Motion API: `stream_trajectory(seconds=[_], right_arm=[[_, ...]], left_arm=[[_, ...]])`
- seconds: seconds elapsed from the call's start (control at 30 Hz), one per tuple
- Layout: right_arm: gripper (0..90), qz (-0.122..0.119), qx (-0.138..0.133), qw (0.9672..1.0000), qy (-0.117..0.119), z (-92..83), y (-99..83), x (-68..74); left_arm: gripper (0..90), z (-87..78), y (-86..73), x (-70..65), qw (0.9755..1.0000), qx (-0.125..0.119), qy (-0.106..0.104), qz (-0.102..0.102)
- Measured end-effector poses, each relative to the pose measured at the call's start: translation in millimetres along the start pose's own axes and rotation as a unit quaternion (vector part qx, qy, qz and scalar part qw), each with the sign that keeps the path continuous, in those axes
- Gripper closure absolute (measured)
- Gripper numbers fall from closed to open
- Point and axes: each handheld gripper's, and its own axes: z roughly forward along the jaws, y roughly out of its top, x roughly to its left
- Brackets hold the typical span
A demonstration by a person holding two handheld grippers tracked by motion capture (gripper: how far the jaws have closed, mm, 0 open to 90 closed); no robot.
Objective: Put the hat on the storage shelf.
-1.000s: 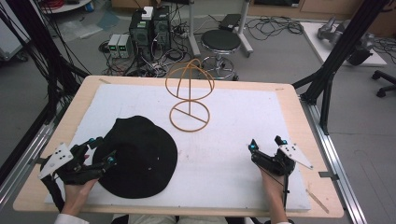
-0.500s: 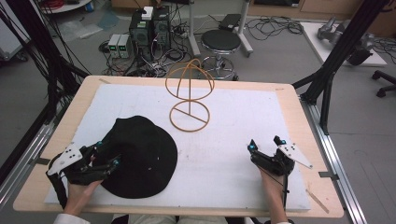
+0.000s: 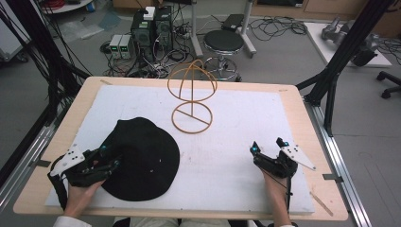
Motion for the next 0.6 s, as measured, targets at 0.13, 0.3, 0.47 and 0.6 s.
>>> stream_trajectory(seconds=[0.13, 0.3, 0.47, 0.6], right_arm=[[4.0, -0.001, 0.0, 1.0, 0.0, 0.1, 0.0, -0.1], [4.1, -0.002, 0.0, 1.0, 0.0, 0.7, -0.2, 0.9], [4.1, -0.003, -0.001, 1.0, 0.0, 0.7, -0.2, 2.9], [4.1, -0.005, 0.001, 1.0, 0.002, 1.0, -0.3, 3.0]], left_arm=[[52.9, 1.2, -1.4, -0.8, 1.0, 0.006, -0.002, -0.003], [76.2, 4.4, -0.4, -4.9, 1.0, 0.002, 0.0, -0.003], [82.8, 7.5, -0.5, -6.6, 0.9999, 0.009, 0.006, -0.008], [85.5, 7.8, -0.9, -3.6, 0.9997, 0.011, -0.003, -0.021]])
